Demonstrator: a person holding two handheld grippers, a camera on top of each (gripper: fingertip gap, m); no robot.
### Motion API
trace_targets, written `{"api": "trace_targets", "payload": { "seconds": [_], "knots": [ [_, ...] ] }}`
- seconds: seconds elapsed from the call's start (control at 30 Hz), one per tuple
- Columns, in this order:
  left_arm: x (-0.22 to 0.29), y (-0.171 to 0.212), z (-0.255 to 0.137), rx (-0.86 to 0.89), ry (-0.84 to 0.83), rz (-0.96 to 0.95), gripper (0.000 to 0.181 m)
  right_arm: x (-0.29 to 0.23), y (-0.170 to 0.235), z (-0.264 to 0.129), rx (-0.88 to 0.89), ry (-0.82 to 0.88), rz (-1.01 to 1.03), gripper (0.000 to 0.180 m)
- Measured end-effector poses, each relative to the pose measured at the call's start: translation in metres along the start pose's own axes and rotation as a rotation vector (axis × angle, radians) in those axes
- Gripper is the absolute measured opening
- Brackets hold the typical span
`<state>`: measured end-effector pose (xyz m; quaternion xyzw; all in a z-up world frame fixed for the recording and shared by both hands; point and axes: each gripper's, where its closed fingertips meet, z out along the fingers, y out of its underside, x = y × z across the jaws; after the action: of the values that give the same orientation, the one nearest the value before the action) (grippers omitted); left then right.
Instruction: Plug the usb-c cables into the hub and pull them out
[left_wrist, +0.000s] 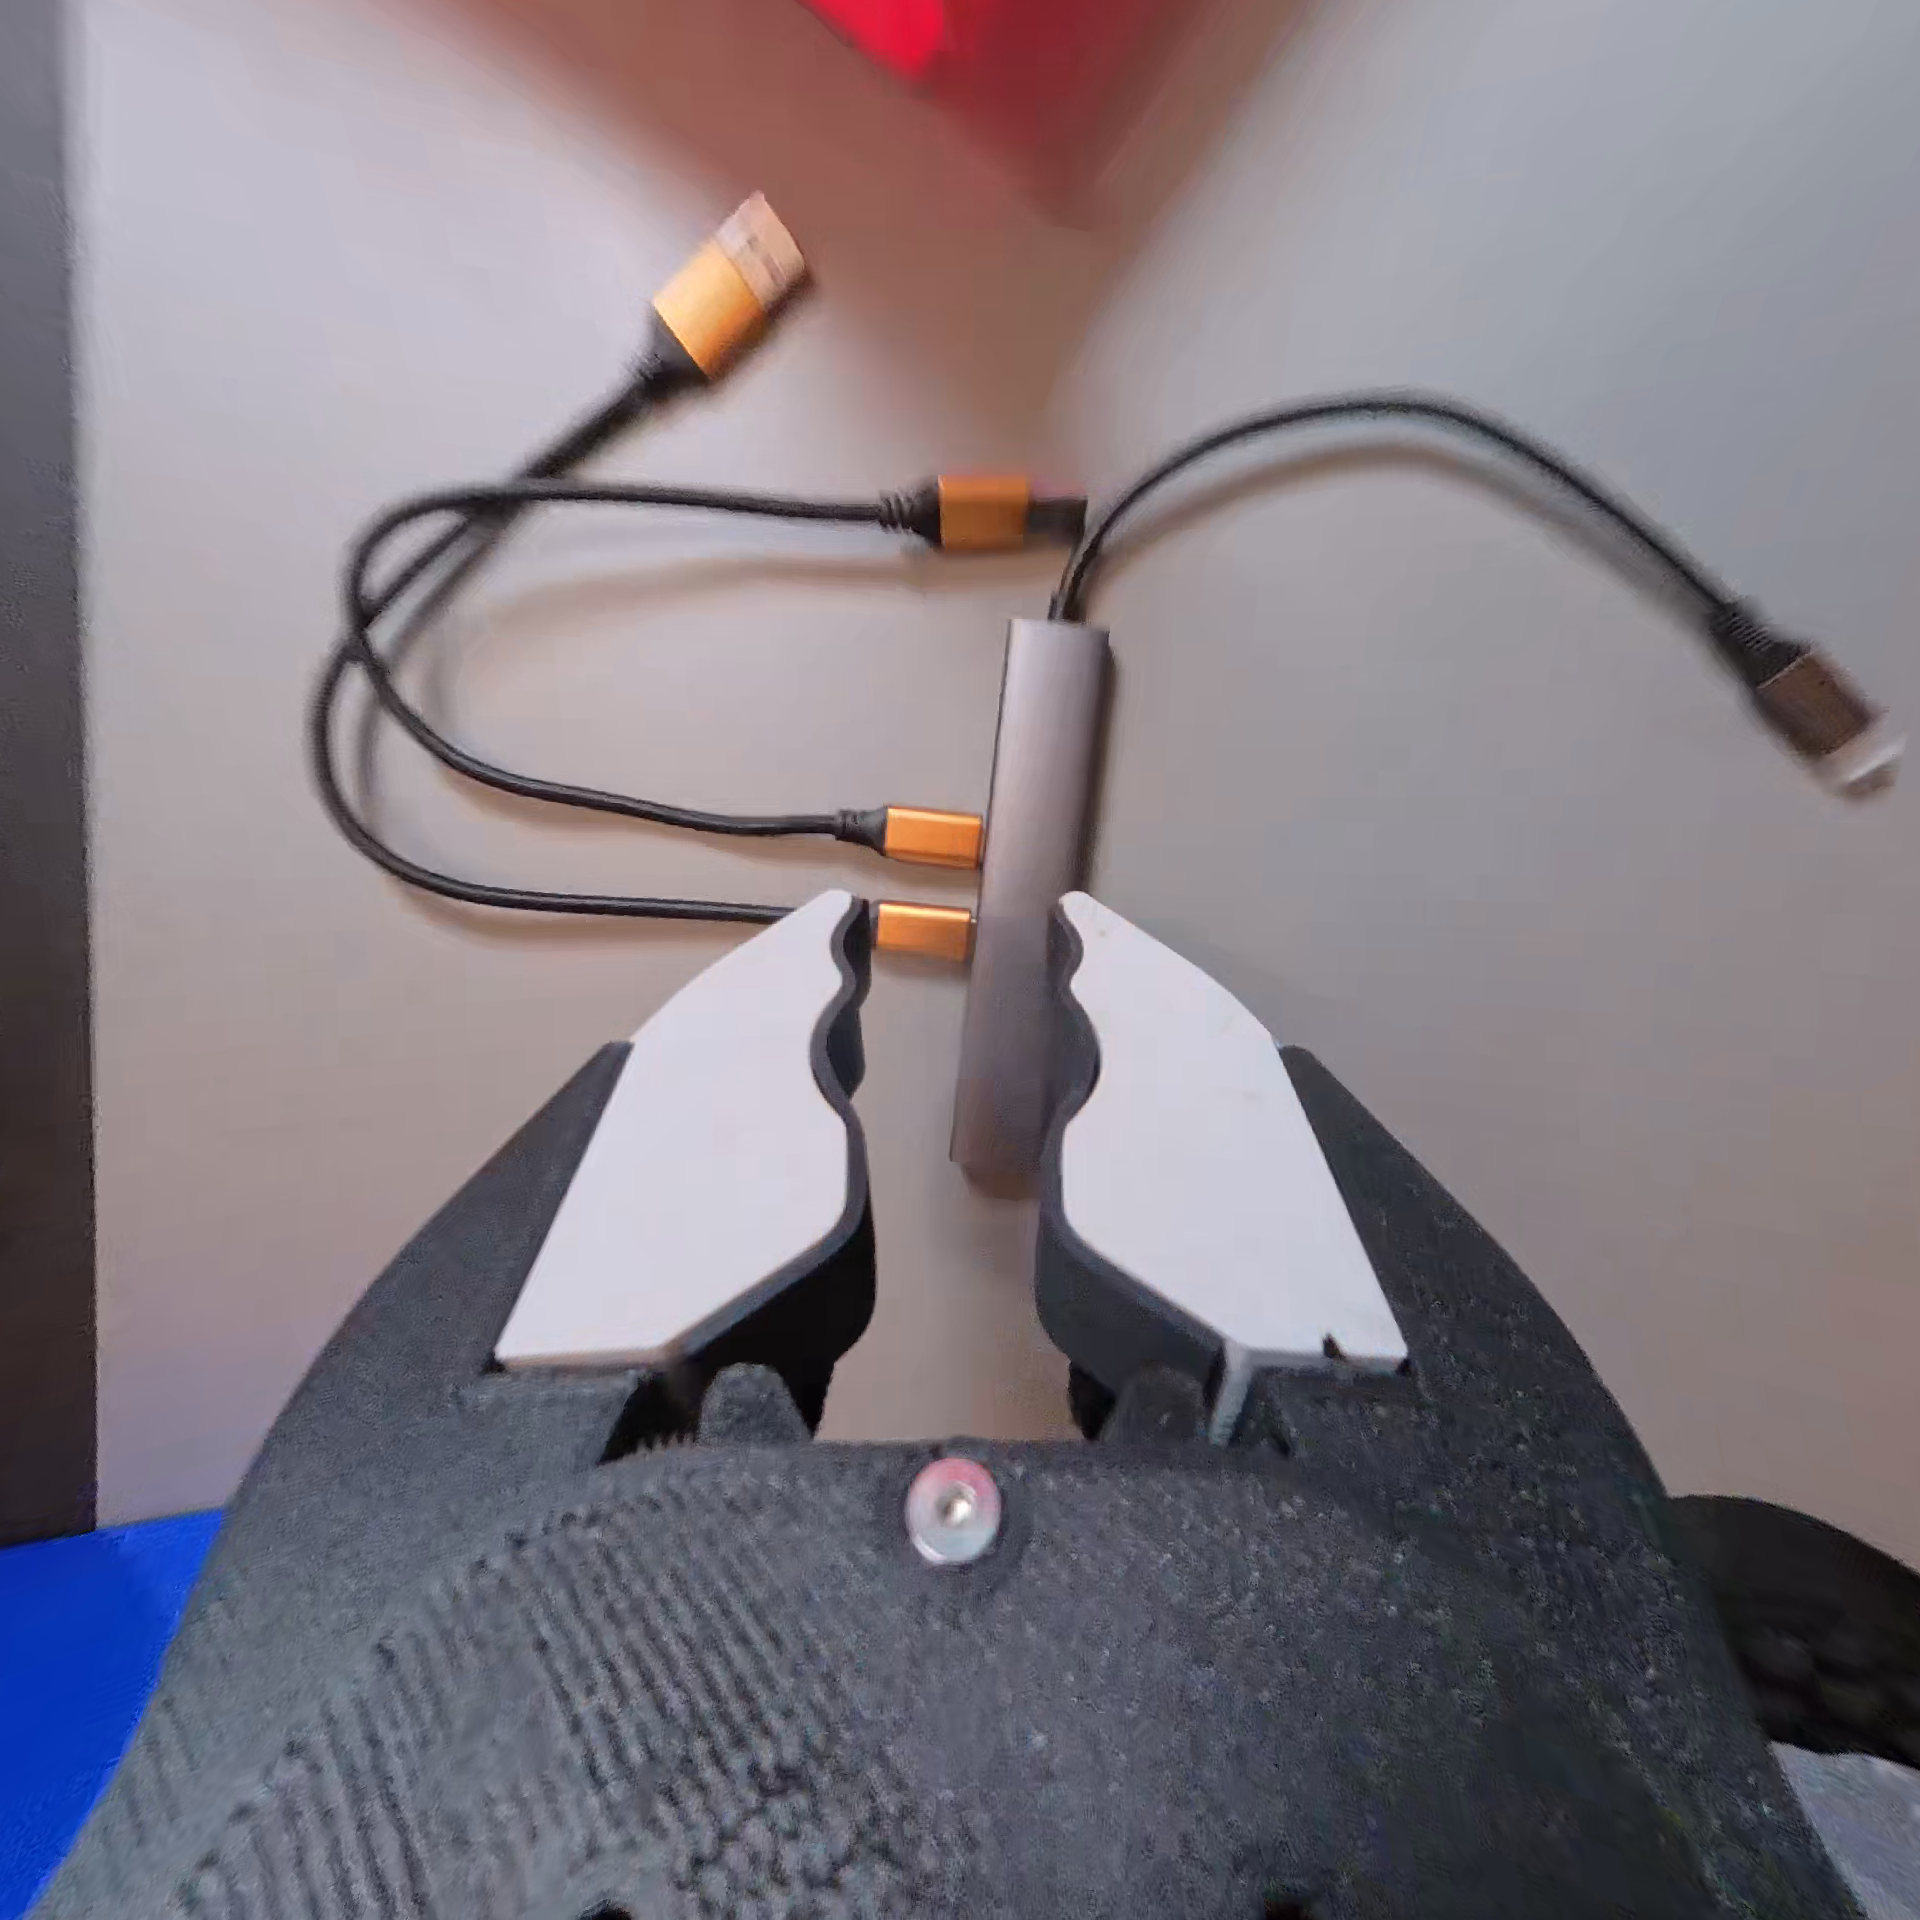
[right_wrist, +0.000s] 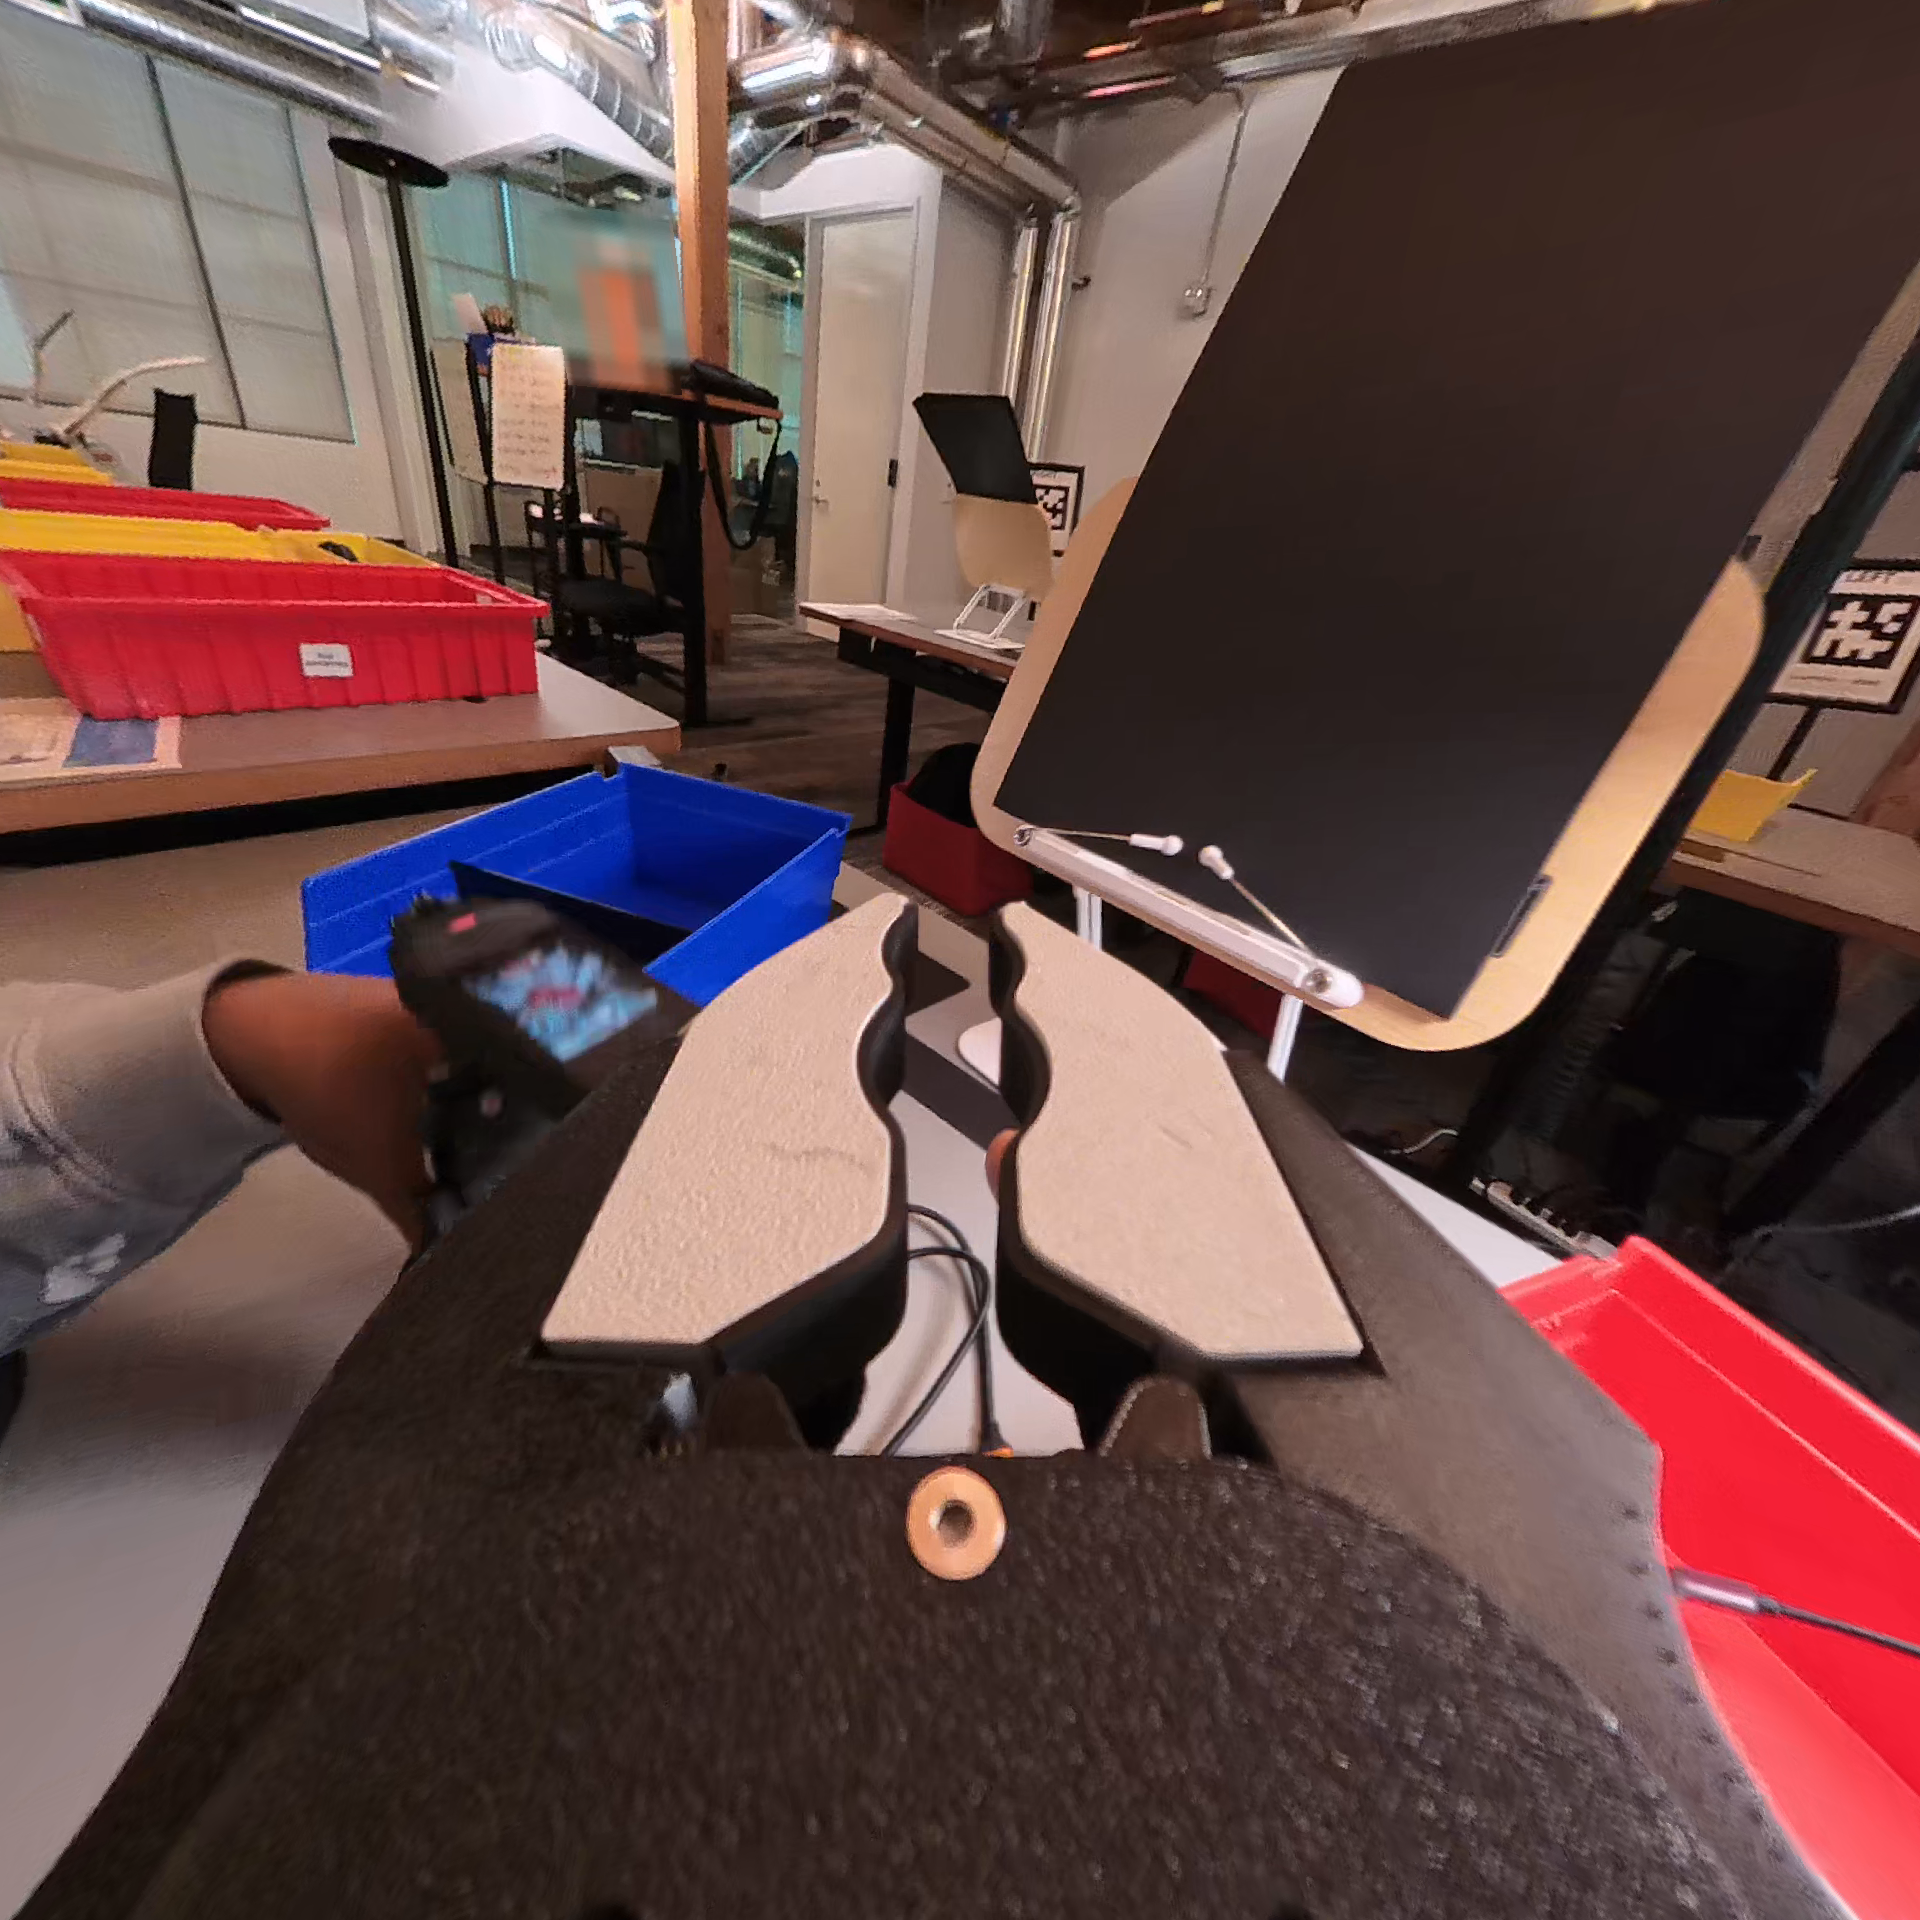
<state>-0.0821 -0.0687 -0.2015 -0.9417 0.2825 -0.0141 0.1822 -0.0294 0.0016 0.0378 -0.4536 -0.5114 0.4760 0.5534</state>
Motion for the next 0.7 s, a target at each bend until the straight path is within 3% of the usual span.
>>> {"api": "trace_targets", "payload": {
  "seconds": [0.03, 0.13, 0.43, 0.7],
  "knots": [
    [0.003, 0.005, 0.009, -0.051, 0.0, 0.016, 0.034, 0.003, -0.003, -0.003, 0.007, 0.008, -0.004, 0.012],
    [0.009, 0.015, 0.024, -0.132, 0.015, 0.037, 0.035, 0.009, -0.01, -0.009, 0.027, 0.023, -0.011, 0.012],
    [0.016, 0.014, 0.03, -0.144, 0.039, 0.052, 0.025, 0.008, -0.013, -0.01, 0.027, 0.023, -0.033, 0.012],
    [0.019, 0.007, 0.028, -0.009, 0.13, 0.123, 0.022, 0.0, -0.004, -0.005, -0.001, 0.004, -0.051, 0.012]
  ]
}}
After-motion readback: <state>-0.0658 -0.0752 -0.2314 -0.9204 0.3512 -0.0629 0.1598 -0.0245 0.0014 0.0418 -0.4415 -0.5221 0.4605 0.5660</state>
